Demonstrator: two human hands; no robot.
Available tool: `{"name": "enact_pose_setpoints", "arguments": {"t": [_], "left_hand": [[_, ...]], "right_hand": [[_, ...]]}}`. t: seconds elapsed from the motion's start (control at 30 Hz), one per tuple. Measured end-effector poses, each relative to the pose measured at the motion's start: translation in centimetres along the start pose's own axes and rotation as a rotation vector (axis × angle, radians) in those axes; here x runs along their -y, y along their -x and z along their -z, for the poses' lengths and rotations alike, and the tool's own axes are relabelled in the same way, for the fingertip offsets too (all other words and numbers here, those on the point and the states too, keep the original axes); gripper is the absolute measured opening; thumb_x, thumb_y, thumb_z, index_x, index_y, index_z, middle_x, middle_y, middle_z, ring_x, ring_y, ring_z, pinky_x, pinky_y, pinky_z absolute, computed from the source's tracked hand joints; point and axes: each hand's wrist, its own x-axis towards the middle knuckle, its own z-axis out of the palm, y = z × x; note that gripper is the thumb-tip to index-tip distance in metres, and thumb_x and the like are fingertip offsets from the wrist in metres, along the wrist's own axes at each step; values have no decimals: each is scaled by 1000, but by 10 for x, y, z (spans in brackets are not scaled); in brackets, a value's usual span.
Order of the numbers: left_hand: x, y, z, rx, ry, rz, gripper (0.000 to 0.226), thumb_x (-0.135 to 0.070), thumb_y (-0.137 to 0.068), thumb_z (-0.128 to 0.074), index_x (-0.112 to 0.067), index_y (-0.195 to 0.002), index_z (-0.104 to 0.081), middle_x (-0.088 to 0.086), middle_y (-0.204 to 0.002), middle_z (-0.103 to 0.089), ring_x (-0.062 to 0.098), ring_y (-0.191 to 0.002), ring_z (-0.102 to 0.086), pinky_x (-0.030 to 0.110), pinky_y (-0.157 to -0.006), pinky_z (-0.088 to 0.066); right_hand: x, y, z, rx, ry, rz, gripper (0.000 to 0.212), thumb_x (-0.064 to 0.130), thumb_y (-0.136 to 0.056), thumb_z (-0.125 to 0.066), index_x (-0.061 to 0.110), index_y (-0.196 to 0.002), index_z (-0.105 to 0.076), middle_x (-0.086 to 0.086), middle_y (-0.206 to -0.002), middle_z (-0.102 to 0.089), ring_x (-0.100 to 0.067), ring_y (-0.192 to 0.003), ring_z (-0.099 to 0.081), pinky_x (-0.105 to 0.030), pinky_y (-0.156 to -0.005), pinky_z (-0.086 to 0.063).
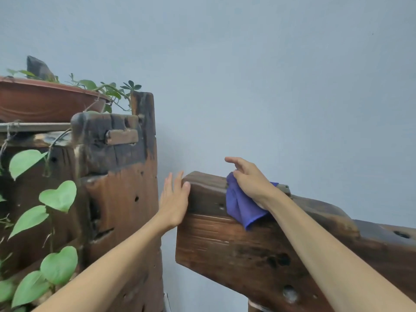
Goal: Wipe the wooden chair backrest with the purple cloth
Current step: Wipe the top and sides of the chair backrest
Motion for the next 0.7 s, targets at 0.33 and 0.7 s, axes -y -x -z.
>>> {"name": "enact_pose_setpoints", "arguments": {"t": [0.33, 0.7], "left_hand": [[68, -4, -10, 614, 896, 344, 84, -85, -79, -10, -50, -153, -29, -7, -163, -39, 26, -151, -35, 51, -127, -20], [128, 6, -21, 518, 1309, 513, 84, -78, -92, -8, -25, -128, -62, 3, -146, -61, 16, -125, -58, 47, -126, -21]], "right_hand": [[51, -45, -102, -331, 538, -148, 28, 18, -87, -50, 13, -61, -39, -15, -80, -56, -32, -72, -47, -31, -51, -24], [69, -57, -209, 69, 1628, 59, 7, 22, -94, -59, 18, -89, -63, -3, -90, -65, -46, -136, -46, -45, -98, -43]]}}
